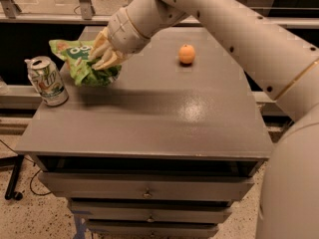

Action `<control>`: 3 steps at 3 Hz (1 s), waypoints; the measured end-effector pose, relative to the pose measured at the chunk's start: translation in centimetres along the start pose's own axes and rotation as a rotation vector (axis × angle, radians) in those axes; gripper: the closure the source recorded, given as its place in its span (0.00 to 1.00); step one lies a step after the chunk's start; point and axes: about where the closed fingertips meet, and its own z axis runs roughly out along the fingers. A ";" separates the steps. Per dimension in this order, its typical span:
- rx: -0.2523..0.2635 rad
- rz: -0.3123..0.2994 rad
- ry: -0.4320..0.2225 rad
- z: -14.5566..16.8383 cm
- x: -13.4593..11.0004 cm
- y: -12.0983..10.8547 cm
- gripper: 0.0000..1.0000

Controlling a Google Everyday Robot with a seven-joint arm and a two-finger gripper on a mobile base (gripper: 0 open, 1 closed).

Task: Move green rice chip bag near 7up can

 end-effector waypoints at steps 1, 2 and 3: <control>-0.007 0.006 -0.026 1.5 0.2 -0.6 0.82; -0.018 0.012 -0.048 2.7 0.2 -0.6 0.58; -0.026 0.020 -0.061 3.4 0.2 -0.4 0.36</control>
Offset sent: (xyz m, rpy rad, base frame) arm 0.0077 0.0298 -0.0203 0.0260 0.0590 0.0365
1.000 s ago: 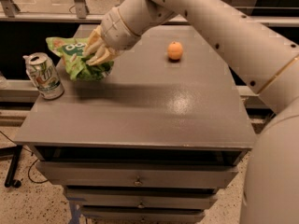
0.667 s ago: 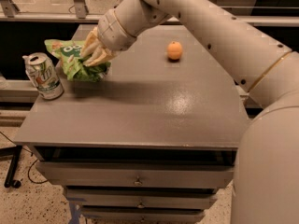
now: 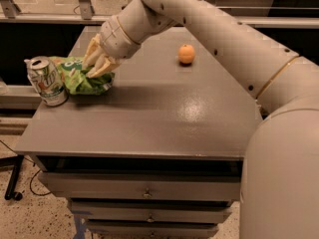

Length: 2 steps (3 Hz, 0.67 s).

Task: Move green rice chip bag near 7up can

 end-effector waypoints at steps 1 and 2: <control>-0.008 0.003 -0.010 0.4 -0.1 0.3 0.12; -0.010 0.010 -0.010 0.3 0.0 0.8 0.00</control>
Offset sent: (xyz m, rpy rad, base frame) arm -0.0073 -0.0123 -0.0055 -0.0028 0.0199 -0.0078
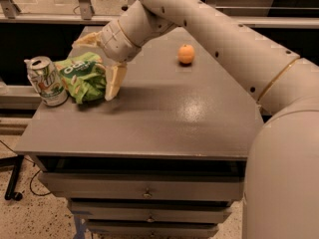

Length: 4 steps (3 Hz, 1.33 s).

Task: Move green rice chip bag near 7up can

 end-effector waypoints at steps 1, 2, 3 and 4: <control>0.017 0.063 0.005 -2.1 0.6 1.9 0.00; 0.100 0.175 0.002 -6.1 0.8 4.5 0.00; 0.248 0.288 -0.014 -11.3 1.1 7.3 0.00; 0.432 0.386 -0.006 -17.7 2.0 10.1 0.00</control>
Offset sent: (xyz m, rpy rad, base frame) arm -0.0293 -0.1710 0.0213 0.1559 0.1743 -0.3855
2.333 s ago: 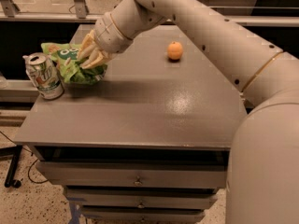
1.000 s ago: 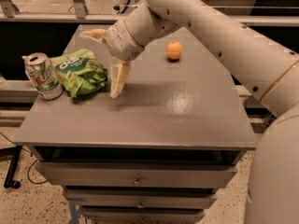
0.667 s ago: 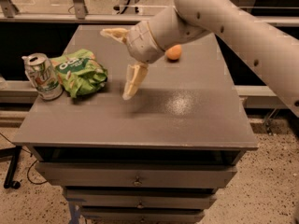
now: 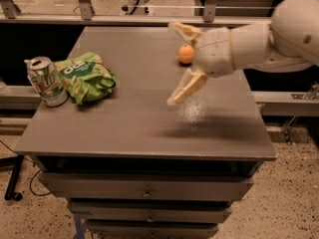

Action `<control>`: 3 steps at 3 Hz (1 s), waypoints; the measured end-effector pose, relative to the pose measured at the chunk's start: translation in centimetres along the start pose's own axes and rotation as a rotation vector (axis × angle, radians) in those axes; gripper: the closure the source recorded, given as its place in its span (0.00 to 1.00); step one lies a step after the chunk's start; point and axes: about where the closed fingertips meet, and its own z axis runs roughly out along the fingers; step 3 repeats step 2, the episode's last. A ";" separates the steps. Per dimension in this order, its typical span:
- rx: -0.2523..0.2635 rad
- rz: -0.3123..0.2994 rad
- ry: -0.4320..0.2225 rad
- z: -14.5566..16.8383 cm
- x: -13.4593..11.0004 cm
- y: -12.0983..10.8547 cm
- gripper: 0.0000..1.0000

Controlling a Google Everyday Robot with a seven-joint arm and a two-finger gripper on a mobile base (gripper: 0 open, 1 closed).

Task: Move green rice chip bag near 7up can

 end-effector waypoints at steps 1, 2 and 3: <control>0.203 0.112 0.013 -6.6 1.6 -0.1 0.00; 0.316 0.159 0.054 -10.8 3.5 -0.5 0.00; 0.316 0.159 0.054 -10.8 3.5 -0.5 0.00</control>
Offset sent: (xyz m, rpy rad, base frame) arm -0.0099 -0.0557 0.0135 0.0964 0.0016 -0.1707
